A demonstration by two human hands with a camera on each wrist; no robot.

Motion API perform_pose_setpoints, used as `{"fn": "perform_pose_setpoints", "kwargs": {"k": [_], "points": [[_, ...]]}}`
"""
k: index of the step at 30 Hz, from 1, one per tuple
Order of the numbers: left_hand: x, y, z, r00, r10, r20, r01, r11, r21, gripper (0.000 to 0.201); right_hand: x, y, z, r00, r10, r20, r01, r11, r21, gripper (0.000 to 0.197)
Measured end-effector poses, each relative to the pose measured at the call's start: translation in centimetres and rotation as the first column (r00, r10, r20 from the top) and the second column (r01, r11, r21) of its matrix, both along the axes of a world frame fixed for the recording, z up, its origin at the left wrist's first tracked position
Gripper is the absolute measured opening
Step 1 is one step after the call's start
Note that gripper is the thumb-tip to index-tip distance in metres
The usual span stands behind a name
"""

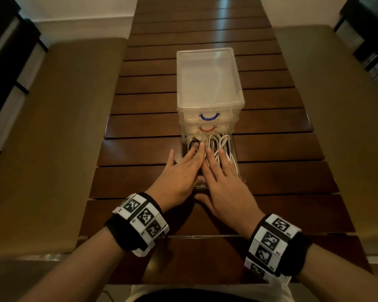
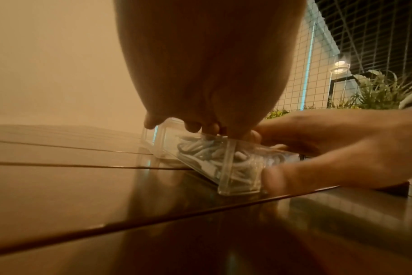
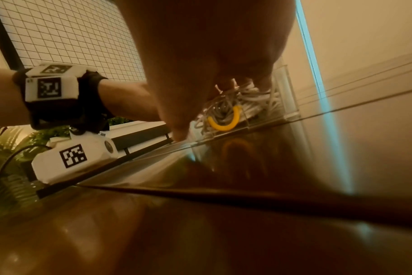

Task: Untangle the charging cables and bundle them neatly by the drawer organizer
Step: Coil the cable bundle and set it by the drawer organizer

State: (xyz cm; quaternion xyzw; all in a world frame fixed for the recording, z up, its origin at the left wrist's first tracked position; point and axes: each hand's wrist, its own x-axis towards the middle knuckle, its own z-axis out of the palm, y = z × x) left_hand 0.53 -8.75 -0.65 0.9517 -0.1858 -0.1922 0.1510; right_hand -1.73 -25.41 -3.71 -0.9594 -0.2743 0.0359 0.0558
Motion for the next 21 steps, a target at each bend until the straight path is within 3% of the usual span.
{"fn": "perform_pose_setpoints", "kwargs": {"k": [4, 6, 10, 13, 16, 17, 19, 21], "points": [[0.9, 0.2, 2.2, 0.975, -0.018, -0.220, -0.012, 0.991, -0.136, 0.068, 1.1, 0.0, 0.3, 0.997, 0.076, 0.003, -0.075, 0.991, -0.110, 0.081], [1.5, 0.8, 3.9, 0.977, -0.002, -0.214, -0.041, 0.979, -0.199, 0.059, 1.4, -0.4, 0.6, 0.998, 0.052, -0.032, -0.054, 0.998, -0.044, 0.081], [2.3, 2.2, 7.9, 0.987, 0.128, 0.094, -0.080, 0.913, -0.400, 0.036, 2.1, -1.7, 1.9, 0.994, -0.029, -0.105, 0.048, 0.981, 0.189, 0.080], [3.9, 2.8, 10.5, 0.905, 0.227, 0.360, -0.009, 0.856, -0.516, 0.036, 2.5, -1.8, 1.9, 0.989, -0.014, -0.149, 0.042, 0.981, 0.188, 0.081], [7.0, 3.1, 11.9, 0.819, 0.178, 0.545, 0.046, 0.927, -0.372, 0.058, 2.8, -1.5, 2.0, 0.990, 0.001, -0.142, 0.015, 0.993, 0.114, 0.081], [8.1, 2.9, 12.0, 0.846, 0.115, 0.520, 0.037, 0.961, -0.273, 0.076, 2.9, -1.4, 1.9, 0.990, 0.004, -0.140, 0.010, 0.995, 0.096, 0.082], [9.8, 2.3, 11.6, 0.941, 0.022, 0.337, -0.013, 0.999, -0.030, 0.110, 3.1, -1.3, 1.6, 0.992, 0.015, -0.127, -0.008, 0.998, 0.057, 0.082], [10.7, 1.8, 10.4, 0.980, 0.005, 0.200, -0.031, 0.991, 0.127, 0.125, 3.1, -1.2, 1.1, 0.996, 0.035, -0.085, -0.034, 0.999, 0.009, 0.082]]}}
